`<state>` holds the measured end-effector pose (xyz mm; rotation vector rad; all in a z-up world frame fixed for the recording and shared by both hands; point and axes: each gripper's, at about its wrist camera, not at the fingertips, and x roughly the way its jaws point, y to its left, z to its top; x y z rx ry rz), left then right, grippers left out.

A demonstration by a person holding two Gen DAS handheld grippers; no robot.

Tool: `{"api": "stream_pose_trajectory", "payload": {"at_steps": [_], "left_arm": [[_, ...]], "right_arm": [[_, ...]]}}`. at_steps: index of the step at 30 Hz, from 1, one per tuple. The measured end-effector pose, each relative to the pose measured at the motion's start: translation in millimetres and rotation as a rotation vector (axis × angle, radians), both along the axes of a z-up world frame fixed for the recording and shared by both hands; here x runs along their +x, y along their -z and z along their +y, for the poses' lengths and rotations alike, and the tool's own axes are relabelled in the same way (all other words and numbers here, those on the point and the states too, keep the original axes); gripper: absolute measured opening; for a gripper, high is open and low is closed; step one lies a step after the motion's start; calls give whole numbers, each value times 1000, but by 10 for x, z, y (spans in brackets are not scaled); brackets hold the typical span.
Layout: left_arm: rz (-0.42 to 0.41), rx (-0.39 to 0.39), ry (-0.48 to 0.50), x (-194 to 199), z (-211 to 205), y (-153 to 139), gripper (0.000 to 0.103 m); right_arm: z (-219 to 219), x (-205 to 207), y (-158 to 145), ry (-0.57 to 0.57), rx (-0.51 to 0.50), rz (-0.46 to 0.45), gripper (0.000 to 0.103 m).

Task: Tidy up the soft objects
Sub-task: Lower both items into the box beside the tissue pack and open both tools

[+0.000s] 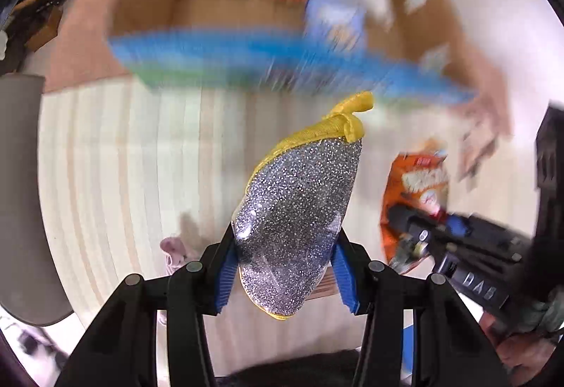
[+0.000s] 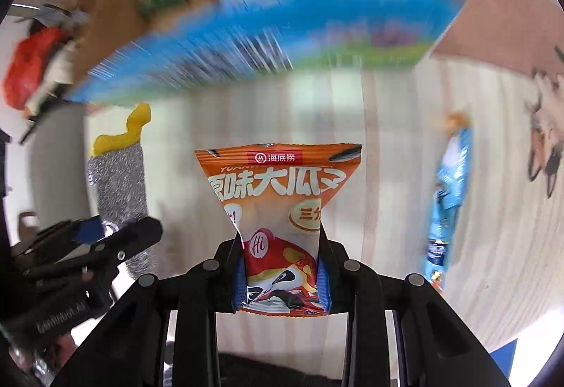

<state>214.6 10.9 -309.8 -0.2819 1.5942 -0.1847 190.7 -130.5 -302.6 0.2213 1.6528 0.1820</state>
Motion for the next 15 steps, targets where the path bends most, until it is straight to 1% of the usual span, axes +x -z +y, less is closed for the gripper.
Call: {"api": "stream_pose_trajectory", "payload": {"at_steps": [1,2,3,4,6,7,8,9,10,11,13,14,15], "left_arm": [[-35,-25,-18,81,20,-205,45],[-53,-34,-23,200,2,-340,45],[-81,-47,-33,305,12,-501,45],[-100,-52,-42,506,62,-591,45],[-116,-38,-56,739,87,-727,45],[-114,-43,-63,919,91,-720,46],[-103,-40,-67,1067,101,-667,46],[-89,-32,-70,1168,128,-584,46],[-74,-32,-80,1315,120,-519,46],[-55,-22,-79,1439,115,-434,46],[-29,8,-78,1613,100,-279,45],[-8,24,-69,1721,64,-184,46],[15,32,-73,1841,90,-101,45]], "right_arm": [[-9,28,-214,4,13,-40,33],[-24,78,-400,8,20,-76,33],[-66,198,-550,13,26,-104,33],[-87,267,-680,18,33,-130,33],[-121,483,-936,19,30,-180,33],[-143,619,-1012,22,15,-201,33],[-129,745,-1025,22,-3,-209,33],[-263,876,-1062,28,-14,-211,33],[-264,1038,-1038,31,-24,-208,33],[-265,1207,-959,36,-50,-203,33],[-335,1407,-837,51,-69,-186,33],[-351,1515,-721,62,-84,-170,33],[-344,1638,-709,72,-99,-158,33]]}}
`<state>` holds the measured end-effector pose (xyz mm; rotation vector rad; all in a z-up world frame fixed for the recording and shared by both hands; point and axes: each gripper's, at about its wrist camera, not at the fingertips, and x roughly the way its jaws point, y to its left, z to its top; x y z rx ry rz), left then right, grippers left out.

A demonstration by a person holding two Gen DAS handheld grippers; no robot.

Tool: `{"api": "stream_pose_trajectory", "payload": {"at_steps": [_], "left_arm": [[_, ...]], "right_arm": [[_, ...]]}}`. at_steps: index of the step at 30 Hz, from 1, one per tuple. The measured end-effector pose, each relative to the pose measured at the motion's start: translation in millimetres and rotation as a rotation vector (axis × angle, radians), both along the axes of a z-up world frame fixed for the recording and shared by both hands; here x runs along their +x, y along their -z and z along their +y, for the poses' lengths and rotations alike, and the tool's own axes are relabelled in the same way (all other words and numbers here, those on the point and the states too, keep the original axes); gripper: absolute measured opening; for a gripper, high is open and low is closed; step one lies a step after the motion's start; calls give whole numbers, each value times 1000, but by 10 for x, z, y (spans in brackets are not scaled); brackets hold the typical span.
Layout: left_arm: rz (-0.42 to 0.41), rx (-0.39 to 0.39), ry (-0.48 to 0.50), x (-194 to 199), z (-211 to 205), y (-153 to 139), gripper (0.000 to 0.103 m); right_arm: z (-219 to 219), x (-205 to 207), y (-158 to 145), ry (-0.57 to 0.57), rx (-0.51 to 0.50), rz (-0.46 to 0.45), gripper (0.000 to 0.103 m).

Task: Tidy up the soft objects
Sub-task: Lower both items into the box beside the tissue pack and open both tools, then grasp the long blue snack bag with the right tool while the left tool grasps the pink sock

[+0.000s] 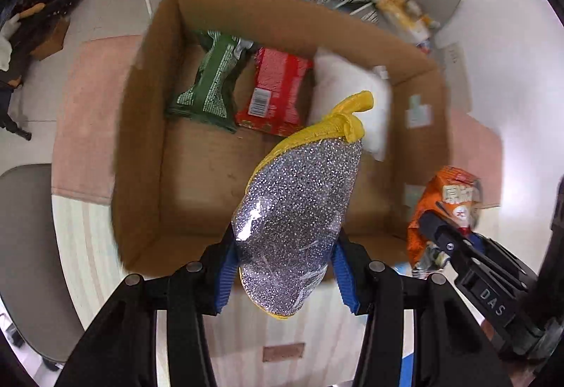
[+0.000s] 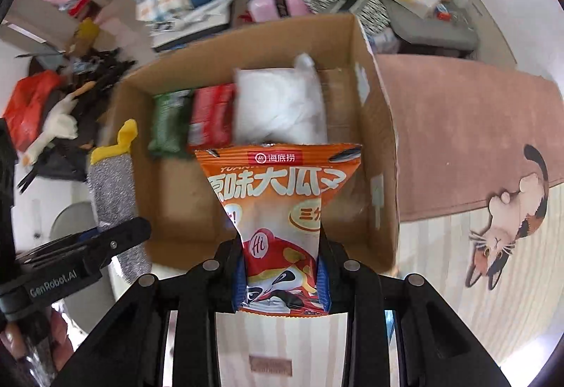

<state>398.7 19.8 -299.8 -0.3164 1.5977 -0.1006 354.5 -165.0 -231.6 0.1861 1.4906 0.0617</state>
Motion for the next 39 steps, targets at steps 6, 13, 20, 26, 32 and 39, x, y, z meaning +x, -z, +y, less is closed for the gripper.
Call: {"api": "stream_pose_trajectory", "payload": {"at_steps": [6,13,20,26,32,39], "left_arm": [[119,11,-22,308,51,560,46],[239,-11,-30,398,43,1057,46],[290,-61,-27,297,-89,1210,48],[296,-38,-4,199,-109,1159,49],[194,59,78,110,-183,839,87],[84,102,84,-56,-189,437,101]], "right_arm": [[-52,256,712,-17,-89,61,33],[-34,298,1074,-33,-119,102,33],[34,310,1189,-57,-134,130,33],[80,368,1242,-79,-150,142,35],[61,362,1135,-79,-161,147,86],[66,288,848,-100,-150,124,100]]}}
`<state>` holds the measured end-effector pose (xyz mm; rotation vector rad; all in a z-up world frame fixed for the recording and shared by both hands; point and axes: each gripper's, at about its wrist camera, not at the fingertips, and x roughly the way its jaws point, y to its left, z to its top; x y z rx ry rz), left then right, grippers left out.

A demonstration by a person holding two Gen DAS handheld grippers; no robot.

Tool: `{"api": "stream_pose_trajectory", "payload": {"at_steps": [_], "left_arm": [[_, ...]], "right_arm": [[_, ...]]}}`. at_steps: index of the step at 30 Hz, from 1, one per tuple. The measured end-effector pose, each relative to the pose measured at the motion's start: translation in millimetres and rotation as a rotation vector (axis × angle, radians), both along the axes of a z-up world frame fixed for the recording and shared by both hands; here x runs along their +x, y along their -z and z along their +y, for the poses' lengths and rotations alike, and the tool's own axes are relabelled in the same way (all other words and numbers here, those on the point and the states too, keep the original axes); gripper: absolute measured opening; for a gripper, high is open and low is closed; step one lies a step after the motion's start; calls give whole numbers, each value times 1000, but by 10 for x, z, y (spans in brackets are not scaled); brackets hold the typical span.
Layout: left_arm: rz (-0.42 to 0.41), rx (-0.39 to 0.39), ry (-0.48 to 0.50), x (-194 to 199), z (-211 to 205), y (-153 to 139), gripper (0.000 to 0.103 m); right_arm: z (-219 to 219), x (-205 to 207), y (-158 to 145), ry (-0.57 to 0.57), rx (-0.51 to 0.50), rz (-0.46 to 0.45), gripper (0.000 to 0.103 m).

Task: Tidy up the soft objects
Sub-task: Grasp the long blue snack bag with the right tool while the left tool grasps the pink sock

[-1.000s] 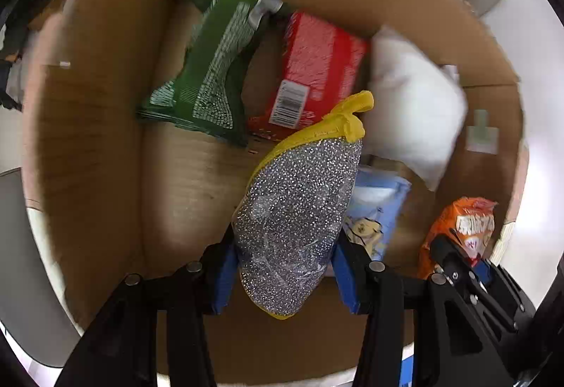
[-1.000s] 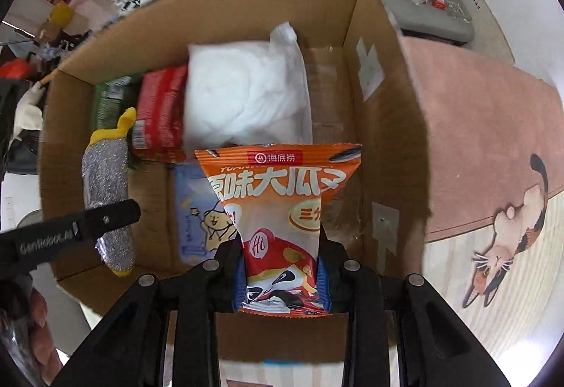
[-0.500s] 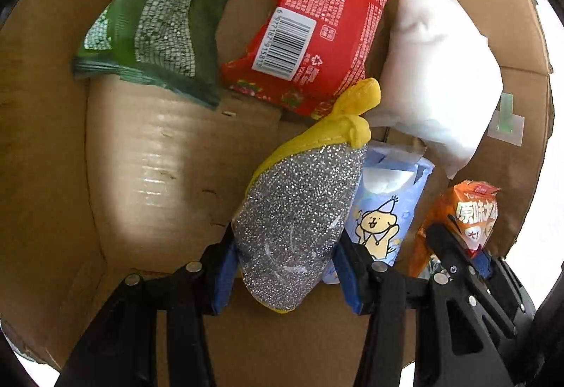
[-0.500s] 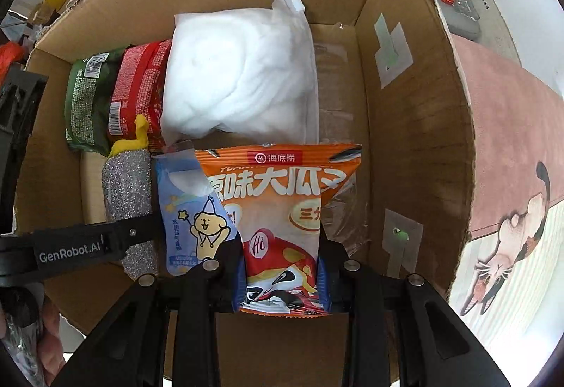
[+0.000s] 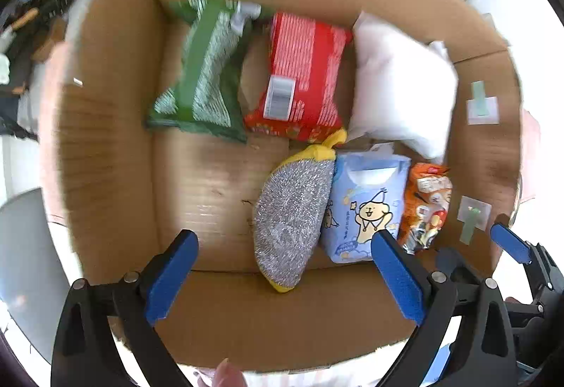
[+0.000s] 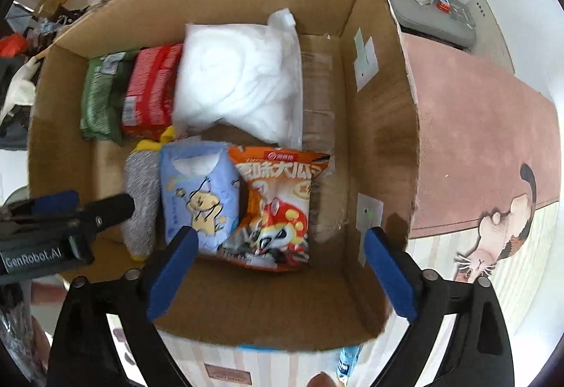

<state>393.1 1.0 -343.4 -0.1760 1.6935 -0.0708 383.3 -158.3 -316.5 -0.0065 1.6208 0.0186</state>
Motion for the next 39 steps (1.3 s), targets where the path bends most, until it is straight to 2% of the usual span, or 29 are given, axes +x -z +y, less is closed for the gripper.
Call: {"api": "stream_pose_trajectory", "payload": {"at_steps": [4,9,14,19,21,23,25,27,28,31,34,39], "left_arm": [[-64,48,8,-140,18,-315,102],[-133,47,-7,-335,15,-686,102],[-226,103,-6,-447,48,-1018,102],[-338,145,-4,-914,25,-1342,102],[-359,163,-12,-1204,52,-1353,102],[-356,203,-7,-1541,73,-1220,102],[-311,250,18,-1801,79,-985,102],[-222,257,30,-2003,108,-622,102],[-162,238,10,-2113,163,-403,102],[-79,213,-53,-2280,297,11,102],[-46,227,-102,-2342,401,247,102],[28,203,-138,-2315,512,567,102]], "right_arm": [[33,-103,-226,-15,10,-37,103],[39,-274,-486,-3,58,-84,103],[94,-488,-822,-31,89,-158,103],[140,-925,-1119,-77,147,-221,103],[88,-1148,-1180,-86,132,-237,103],[-40,-1377,-1187,-62,107,-260,103],[-259,-1680,-1114,-8,33,-300,103],[-483,-1916,-934,58,-16,-295,103],[-592,-1992,-802,89,-30,-267,103],[-891,-2122,-381,167,-11,-157,103],[-1167,-2176,22,250,19,-90,103],[-1308,-2147,434,306,69,-19,101]]}}
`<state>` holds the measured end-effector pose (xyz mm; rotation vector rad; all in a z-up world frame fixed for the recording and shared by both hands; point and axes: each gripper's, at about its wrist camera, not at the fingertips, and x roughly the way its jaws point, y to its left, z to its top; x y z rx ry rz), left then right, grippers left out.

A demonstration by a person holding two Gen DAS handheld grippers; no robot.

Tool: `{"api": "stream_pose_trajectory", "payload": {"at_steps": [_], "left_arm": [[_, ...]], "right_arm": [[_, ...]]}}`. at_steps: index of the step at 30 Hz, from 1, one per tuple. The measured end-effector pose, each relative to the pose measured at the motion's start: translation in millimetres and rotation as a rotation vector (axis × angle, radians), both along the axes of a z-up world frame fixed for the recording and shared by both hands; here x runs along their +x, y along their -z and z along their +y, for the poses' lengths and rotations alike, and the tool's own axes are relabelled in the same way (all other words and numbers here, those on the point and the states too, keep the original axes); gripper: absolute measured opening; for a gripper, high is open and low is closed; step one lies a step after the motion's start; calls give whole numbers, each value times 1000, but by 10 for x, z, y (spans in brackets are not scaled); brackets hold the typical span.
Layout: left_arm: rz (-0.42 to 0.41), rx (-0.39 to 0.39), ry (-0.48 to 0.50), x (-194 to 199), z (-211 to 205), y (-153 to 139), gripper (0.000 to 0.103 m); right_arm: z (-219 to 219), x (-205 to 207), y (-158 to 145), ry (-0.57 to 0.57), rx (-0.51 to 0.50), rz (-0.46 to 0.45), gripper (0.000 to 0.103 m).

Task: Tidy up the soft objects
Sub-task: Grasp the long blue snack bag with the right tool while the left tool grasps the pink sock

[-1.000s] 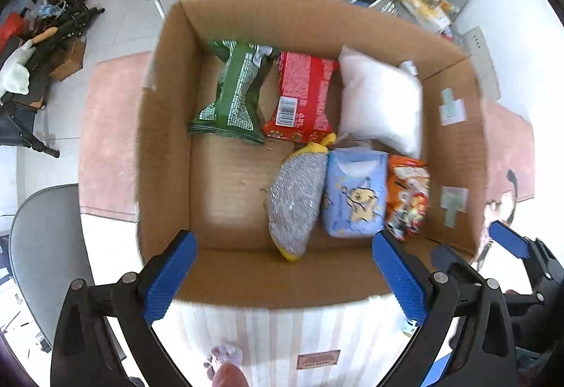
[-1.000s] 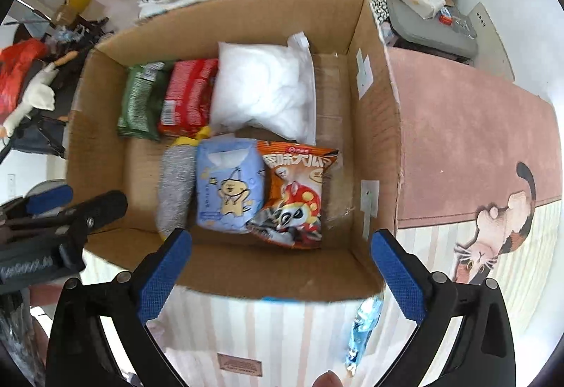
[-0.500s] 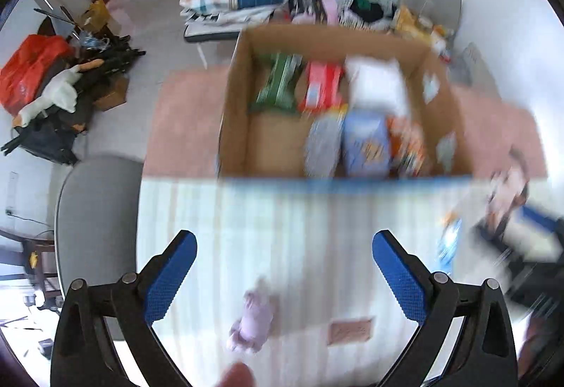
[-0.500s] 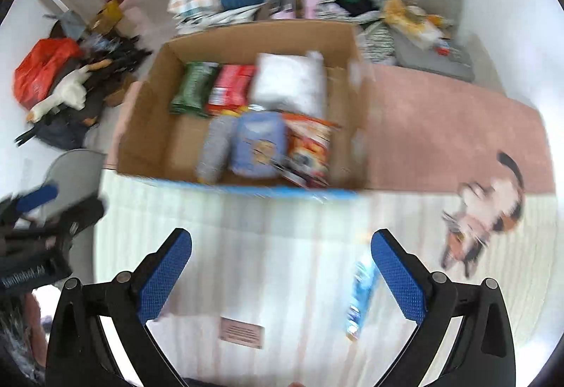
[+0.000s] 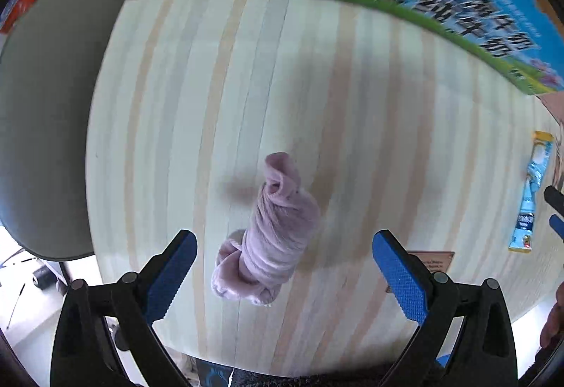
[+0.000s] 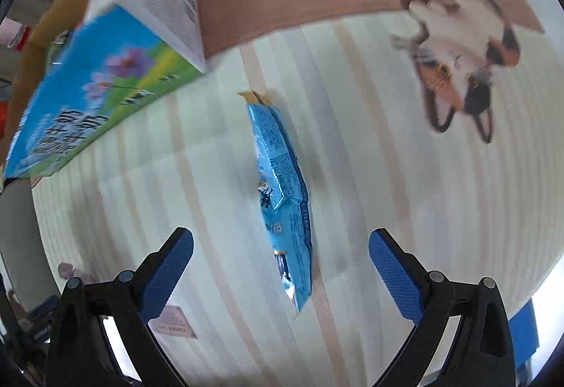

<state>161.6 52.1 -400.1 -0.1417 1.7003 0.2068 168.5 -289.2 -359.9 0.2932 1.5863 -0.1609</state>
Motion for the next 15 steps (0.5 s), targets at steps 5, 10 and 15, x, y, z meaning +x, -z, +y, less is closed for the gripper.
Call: {"api": "stream_pose_trajectory", "payload": {"at_steps": [5,10,15], "left_arm": [[41,-15,1,62,64,217,102],[102,-23,30,101,89,467,102],[138,-84,2,131,167,580,52]], "right_arm": [[-15,3,287,-4,-5,71,95],[21,-34,420,-20,-6,114,89],[108,-31,482,-45,-31,129,70]]}}
